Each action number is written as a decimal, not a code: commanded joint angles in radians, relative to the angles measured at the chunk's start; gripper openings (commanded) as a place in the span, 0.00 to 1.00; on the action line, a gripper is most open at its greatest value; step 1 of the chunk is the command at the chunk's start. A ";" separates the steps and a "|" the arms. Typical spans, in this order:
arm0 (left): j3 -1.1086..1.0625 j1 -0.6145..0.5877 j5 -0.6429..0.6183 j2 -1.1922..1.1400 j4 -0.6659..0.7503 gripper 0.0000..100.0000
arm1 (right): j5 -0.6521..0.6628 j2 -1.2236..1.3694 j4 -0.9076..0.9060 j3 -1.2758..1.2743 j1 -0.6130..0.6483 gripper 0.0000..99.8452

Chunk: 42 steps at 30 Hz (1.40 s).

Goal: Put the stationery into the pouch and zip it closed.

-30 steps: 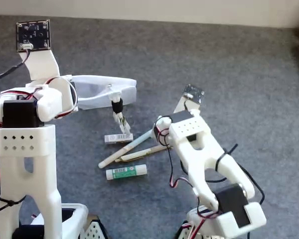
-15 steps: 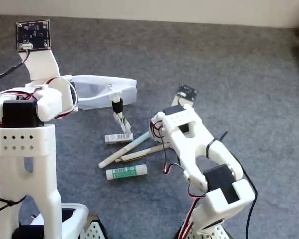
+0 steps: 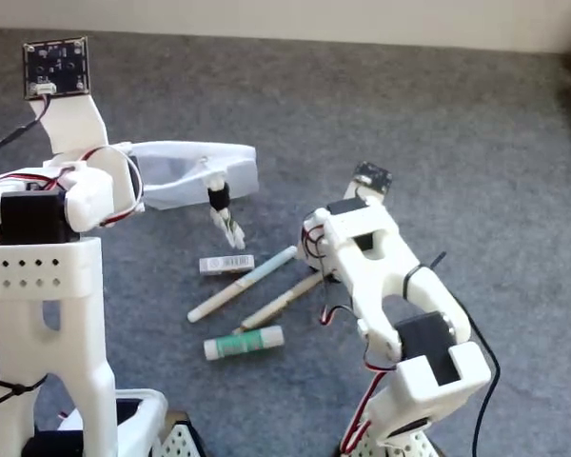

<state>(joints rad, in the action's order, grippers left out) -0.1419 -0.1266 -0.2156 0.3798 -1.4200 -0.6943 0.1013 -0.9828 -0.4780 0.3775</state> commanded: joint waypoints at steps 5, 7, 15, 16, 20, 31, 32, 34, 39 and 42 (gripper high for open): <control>-0.050 -0.008 -0.012 -0.038 0.005 0.01 | 0.017 -0.015 -0.128 0.202 -0.041 0.00; -0.050 -0.008 -0.012 -0.038 0.005 0.01 | 0.017 -0.015 -0.137 0.225 -0.041 0.00; -0.050 -0.008 -0.012 -0.038 0.006 0.01 | 0.017 -0.068 -0.140 0.252 -0.041 0.00; -0.050 -0.008 -0.012 -0.038 0.006 0.01 | 0.017 -0.102 -0.140 0.249 -0.041 0.00; -0.050 -0.008 -0.012 -0.038 0.006 0.01 | 0.017 -0.265 -0.137 0.216 -0.039 0.00; -0.050 -0.008 -0.012 -0.038 0.008 0.01 | 0.158 -0.677 0.058 -0.099 -0.035 0.00; -0.050 -0.008 -0.012 -0.038 0.008 0.01 | 0.158 -0.722 0.084 -0.131 -0.035 0.00; -0.050 -0.005 -0.012 -0.038 0.006 0.01 | 0.158 -0.802 0.150 -0.202 -0.033 0.00; -0.050 -0.005 -0.012 -0.038 0.006 0.01 | 0.189 -0.997 0.306 -0.397 0.035 0.00; -0.050 -0.005 -0.012 -0.038 0.006 0.01 | 0.304 -1.110 0.381 -0.484 0.082 0.00</control>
<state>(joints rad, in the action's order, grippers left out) -0.1419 -0.1266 -0.2156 0.3798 -1.4200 -0.4810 -0.8838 -0.6836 -0.9244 0.4127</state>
